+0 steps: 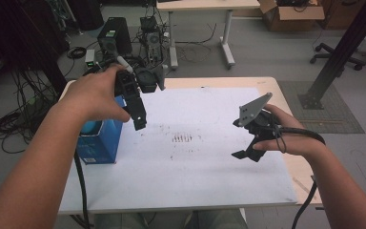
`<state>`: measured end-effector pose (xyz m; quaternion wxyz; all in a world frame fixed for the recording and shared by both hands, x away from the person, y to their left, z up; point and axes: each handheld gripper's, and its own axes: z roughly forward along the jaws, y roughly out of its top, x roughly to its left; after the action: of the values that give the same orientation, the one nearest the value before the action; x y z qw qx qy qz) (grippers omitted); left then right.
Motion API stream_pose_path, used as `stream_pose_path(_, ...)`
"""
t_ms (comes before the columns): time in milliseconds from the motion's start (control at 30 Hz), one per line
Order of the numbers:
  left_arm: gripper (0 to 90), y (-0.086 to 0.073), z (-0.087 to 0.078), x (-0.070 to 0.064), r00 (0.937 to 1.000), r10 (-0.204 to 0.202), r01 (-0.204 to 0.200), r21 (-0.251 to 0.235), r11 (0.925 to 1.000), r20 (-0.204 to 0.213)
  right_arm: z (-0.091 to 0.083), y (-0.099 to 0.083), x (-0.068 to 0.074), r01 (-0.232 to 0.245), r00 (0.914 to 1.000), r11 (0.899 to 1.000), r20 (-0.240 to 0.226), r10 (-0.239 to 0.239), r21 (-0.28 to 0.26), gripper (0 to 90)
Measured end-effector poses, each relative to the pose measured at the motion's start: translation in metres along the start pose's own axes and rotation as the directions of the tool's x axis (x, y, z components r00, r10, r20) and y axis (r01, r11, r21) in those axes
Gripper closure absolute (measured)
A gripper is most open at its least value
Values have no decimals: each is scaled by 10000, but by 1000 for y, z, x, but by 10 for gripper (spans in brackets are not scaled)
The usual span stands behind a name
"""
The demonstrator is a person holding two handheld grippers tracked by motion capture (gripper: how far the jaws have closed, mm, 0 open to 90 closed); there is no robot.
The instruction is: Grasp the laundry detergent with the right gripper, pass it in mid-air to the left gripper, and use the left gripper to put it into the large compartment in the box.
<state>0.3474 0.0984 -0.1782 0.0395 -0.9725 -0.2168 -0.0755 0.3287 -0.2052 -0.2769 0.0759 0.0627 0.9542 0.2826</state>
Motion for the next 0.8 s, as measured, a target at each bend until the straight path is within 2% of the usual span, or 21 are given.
stream_pose_path(100, 2, 4, 4, -6, 9981, 616, -616, 21, 9981, 86, 2, 3, -1, 12, 10000, 9995, -62, -10, 303, 25)
stream_pose_path(167, 2, 6, 8, -10, 9945, 973, -972, -60, 9952, 390, 4, 5, -3, 5, 9999, 9989, -104, -1, 469, 26)
stream_pose_path(267, 2, 10, 20, -16, 9846, 1675, -1678, 7, 9858, 504, 9, 7, -6, -16, 9997, 9955, -221, 37, 946, 27)
stream_pose_path(300, 2, 10, 20, -16, 9846, 1675, -1678, 7, 9858, 504, 9, 7, -6, -16, 9997, 9955, -221, 37, 946, 27)
stream_pose_path(333, 2, 11, 23, -17, 9816, 1819, -1824, 41, 9832, 576, 12, 7, -7, -38, 9995, 9935, -308, 73, 1137, 28)
stream_pose_path(467, 2, 15, 36, -23, 9658, 2519, -2538, 248, 9669, 613, 15, 8, -11, 28, 9992, 9900, -393, 27, 1414, 29)
stream_pose_path(500, 2, 16, 38, -23, 9633, 2620, -2641, 316, 9640, 577, 15, 8, -11, 28, 9992, 9900, -393, 27, 1414, 29)
stream_pose_path(567, 2, 17, 43, -23, 9612, 2636, -2668, 312, 9632, 818, 16, 8, -13, 43, 9991, 9889, -432, 22, 1488, 29)
stream_pose_path(667, 2, 20, 50, -25, 9545, 2828, -2872, 362, 9572, 949, 17, 9, -15, 17, 9990, 9887, -448, 51, 1501, 29)
stream_pose_path(733, 2, 21, 52, -25, 9515, 2935, -2985, 451, 9534, 921, 18, 9, -16, 57, 9987, 9887, -501, 19, 1498, 30)
stream_pose_path(800, 2, 23, 53, -25, 9512, 2961, -3005, 434, 9528, 867, 19, 10, -16, 56, 9987, 9878, -507, 24, 1558, 30)
